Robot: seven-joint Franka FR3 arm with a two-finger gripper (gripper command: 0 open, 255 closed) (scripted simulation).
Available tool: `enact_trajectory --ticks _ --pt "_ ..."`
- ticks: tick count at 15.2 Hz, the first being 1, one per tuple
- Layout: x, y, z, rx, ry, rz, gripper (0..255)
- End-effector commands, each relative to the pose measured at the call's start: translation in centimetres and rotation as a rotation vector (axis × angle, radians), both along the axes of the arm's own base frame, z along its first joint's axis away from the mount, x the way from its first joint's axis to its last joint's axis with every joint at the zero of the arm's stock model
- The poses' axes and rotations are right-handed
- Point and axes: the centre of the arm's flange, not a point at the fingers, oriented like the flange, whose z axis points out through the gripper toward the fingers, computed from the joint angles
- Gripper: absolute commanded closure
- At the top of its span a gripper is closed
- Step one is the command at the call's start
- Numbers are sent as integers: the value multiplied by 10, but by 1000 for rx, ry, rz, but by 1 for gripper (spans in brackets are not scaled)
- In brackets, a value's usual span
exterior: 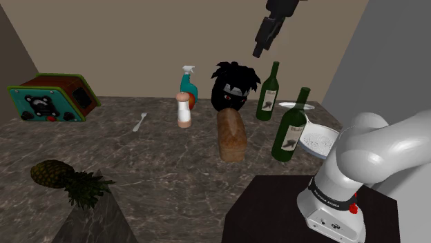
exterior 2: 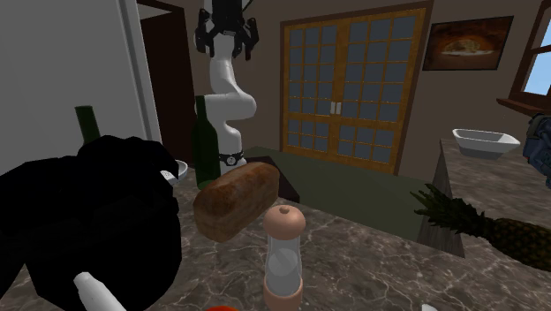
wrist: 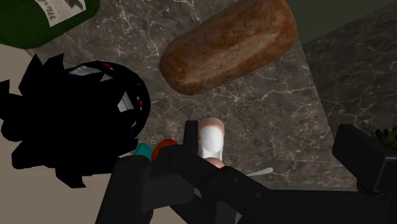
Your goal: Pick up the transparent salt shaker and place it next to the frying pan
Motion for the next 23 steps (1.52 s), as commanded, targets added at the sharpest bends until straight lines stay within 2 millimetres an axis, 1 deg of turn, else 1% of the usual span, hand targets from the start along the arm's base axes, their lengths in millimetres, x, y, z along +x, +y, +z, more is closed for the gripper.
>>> enact_trajectory --ticks 1,12,23 --pt "0 0 0 0 0 0 0" --pt "112 36 -89 -35 -7 -90 0" --pt "226 59 -178 -69 -14 -179 0"
